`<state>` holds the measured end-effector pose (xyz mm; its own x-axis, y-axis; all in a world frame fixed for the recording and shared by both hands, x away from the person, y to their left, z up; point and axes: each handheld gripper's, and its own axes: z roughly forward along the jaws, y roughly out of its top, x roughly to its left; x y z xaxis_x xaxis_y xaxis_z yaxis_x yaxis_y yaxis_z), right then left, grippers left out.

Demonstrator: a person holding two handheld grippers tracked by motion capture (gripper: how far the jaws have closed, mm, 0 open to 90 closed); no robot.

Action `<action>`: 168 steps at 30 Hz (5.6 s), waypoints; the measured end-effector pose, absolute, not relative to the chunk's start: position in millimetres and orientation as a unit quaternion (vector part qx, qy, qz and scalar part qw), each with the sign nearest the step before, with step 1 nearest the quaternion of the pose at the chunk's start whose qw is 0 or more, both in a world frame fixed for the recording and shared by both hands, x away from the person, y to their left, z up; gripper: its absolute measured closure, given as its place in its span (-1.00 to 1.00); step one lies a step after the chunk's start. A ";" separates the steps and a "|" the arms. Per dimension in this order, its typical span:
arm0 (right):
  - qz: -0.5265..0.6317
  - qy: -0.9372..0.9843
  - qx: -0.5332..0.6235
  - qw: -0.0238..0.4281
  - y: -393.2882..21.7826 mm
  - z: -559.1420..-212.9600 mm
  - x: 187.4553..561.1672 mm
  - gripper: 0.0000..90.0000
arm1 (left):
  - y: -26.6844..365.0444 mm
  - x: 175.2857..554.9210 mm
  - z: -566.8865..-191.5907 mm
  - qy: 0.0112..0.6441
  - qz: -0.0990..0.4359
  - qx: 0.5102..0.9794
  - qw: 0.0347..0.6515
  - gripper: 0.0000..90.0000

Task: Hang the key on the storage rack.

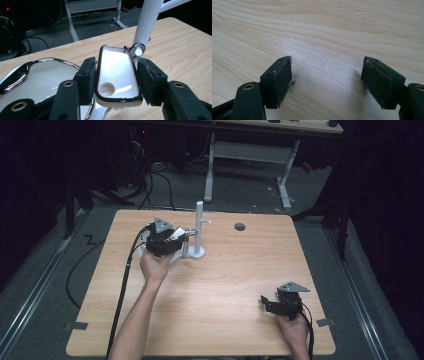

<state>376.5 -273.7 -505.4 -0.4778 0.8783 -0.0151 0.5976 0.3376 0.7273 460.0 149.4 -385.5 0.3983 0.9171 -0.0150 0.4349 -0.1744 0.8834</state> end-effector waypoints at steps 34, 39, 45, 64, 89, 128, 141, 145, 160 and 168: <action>0.337 0.791 0.466 0.208 -273.8 -505.4 376.5 -0.45 | 123.4 462.1 -426.5 0.473 0.245 0.739 0.413 0.12; 0.337 0.791 0.466 0.208 -273.8 -505.4 376.5 -0.45 | 119.6 462.8 -431.7 0.476 0.239 0.738 0.415 0.11; 0.337 0.791 0.466 0.208 -273.8 -505.4 376.5 -0.45 | 118.7 463.7 -437.4 0.481 0.232 0.740 0.409 0.10; 0.337 0.791 0.466 0.208 -273.7 -505.4 376.5 -0.45 | 121.7 464.8 -446.1 0.489 0.211 0.746 0.400 0.05; 0.337 0.791 0.466 0.208 -273.7 -505.4 376.5 -0.45 | 134.9 441.1 -432.7 0.483 0.219 0.734 0.425 -0.07; 0.337 0.791 0.467 0.208 -273.6 -505.4 376.5 -0.45 | 161.6 409.8 -419.8 0.482 0.232 0.714 0.451 -0.06; 0.337 0.791 0.466 0.208 -273.6 -505.4 376.5 -0.45 | 165.5 398.8 -414.9 0.475 0.235 0.716 0.455 -0.07; 0.337 0.791 0.466 0.208 -273.6 -505.4 376.5 -0.45 | 165.8 395.7 -412.9 0.472 0.235 0.716 0.457 -0.07; 0.337 0.791 0.466 0.208 -273.7 -505.4 376.8 -0.45 | 173.5 383.7 -407.4 0.469 0.232 0.714 0.466 -0.07; 0.337 0.791 0.466 0.208 -273.7 -505.4 376.8 -0.45 | 182.5 374.3 -410.9 0.476 0.233 0.707 0.468 -0.07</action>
